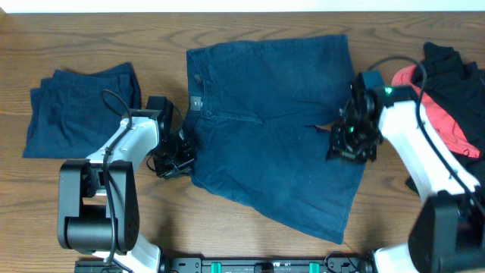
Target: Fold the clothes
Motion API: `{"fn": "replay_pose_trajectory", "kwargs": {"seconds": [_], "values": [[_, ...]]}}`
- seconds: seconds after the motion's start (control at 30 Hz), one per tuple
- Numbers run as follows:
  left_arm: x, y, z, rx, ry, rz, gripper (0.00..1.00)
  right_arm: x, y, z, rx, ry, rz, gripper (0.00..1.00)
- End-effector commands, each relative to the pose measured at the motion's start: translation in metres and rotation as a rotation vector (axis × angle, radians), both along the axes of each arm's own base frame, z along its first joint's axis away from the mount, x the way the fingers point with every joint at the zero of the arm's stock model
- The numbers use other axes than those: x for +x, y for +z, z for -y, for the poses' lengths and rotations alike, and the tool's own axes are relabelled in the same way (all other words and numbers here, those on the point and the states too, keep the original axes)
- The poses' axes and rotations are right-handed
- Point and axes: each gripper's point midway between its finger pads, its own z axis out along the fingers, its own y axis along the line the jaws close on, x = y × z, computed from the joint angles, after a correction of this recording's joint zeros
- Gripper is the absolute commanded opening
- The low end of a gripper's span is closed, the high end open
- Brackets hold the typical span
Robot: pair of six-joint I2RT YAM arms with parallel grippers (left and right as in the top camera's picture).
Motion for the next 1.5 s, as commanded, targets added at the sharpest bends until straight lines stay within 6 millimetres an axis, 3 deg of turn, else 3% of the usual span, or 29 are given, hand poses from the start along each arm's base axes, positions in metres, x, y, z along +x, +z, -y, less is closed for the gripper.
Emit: {"fn": "replay_pose_trajectory", "kwargs": {"seconds": [0.0, 0.13, 0.3, 0.47, 0.6, 0.67, 0.8, 0.97, 1.13, 1.47], "values": [[0.001, 0.006, 0.005, -0.040, 0.000, 0.021, 0.08, -0.023, 0.009, -0.019, 0.092, -0.031, 0.008, 0.33], [0.010, 0.013, 0.011, -0.073, 0.003, 0.066, 0.07, -0.047, 0.011, -0.024, 0.071, -0.043, 0.019, 0.35], [0.015, 0.017, 0.011, -0.077, 0.005, 0.097, 0.07, -0.077, 0.008, -0.030, 0.050, -0.271, -0.066, 0.34], [0.015, 0.017, 0.011, -0.077, 0.005, 0.097, 0.08, -0.109, -0.011, -0.029, -0.003, -0.538, -0.180, 0.33], [0.015, 0.017, 0.011, -0.077, 0.005, 0.097, 0.08, -0.132, -0.029, -0.027, -0.064, -0.741, -0.283, 0.40], [0.015, 0.017, 0.011, -0.077, 0.005, 0.099, 0.08, -0.143, -0.036, -0.030, -0.073, -0.826, -0.354, 0.36], [0.016, 0.017, 0.011, -0.077, 0.005, 0.101, 0.08, -0.146, -0.046, -0.043, -0.026, -0.885, -0.406, 0.36], [0.016, 0.017, 0.011, -0.077, 0.005, 0.100, 0.09, -0.154, -0.058, -0.046, -0.069, -1.066, -0.480, 0.61], [0.016, 0.017, 0.011, -0.076, 0.005, 0.101, 0.09, -0.157, -0.066, -0.039, -0.117, -1.083, -0.445, 0.51], [0.017, 0.017, 0.011, -0.077, 0.004, 0.107, 0.09, -0.157, -0.073, -0.028, -0.203, -1.144, -0.372, 0.56]]}}
